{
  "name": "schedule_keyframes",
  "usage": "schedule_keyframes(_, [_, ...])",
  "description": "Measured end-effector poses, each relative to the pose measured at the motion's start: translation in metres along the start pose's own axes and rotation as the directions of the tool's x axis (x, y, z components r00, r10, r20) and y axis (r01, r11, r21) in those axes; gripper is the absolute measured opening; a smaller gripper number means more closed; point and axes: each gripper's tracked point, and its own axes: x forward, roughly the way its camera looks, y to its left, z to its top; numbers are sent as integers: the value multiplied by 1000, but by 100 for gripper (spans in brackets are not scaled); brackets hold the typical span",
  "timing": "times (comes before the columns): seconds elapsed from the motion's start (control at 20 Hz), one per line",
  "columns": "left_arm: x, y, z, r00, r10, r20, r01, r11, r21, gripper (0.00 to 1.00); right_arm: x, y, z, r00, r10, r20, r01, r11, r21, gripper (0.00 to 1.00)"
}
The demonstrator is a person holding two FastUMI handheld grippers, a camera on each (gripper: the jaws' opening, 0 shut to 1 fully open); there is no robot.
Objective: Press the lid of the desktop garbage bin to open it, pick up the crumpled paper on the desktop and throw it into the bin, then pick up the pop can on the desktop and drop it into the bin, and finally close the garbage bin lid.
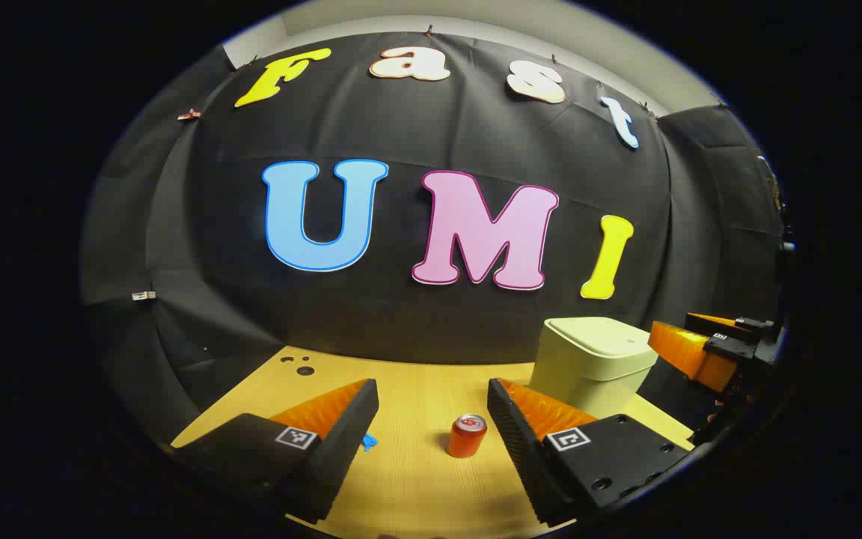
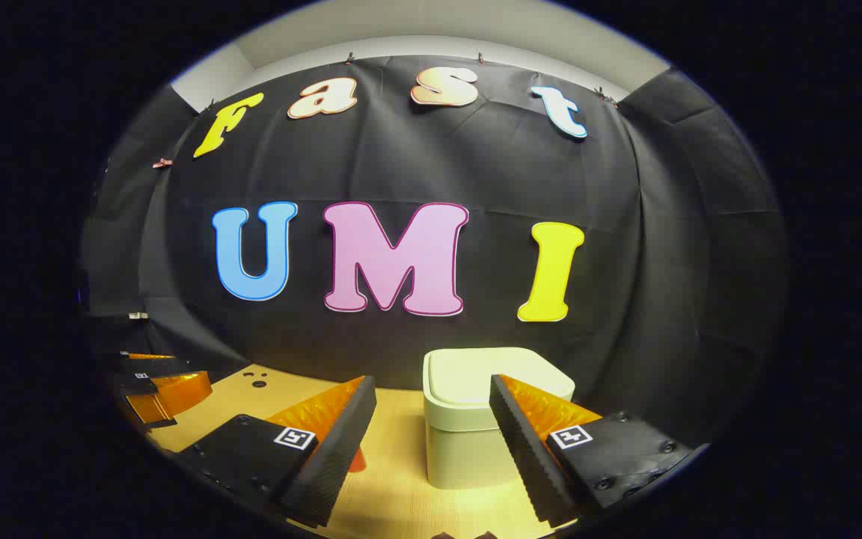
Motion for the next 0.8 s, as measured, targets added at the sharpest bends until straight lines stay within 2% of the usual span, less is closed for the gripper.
schedule_keyframes(0.55, [-2,-3,-13,1000,6,-18,-6,1000,-2,96,-5,-1,-9,999,15,-28,-14,1000,6,98])
schedule_keyframes(0.8, [-3,-6,-16,1000,12,-9,-11,999,46,95,-3,-4,-10,999,11,-36,-10,1000,17,97])
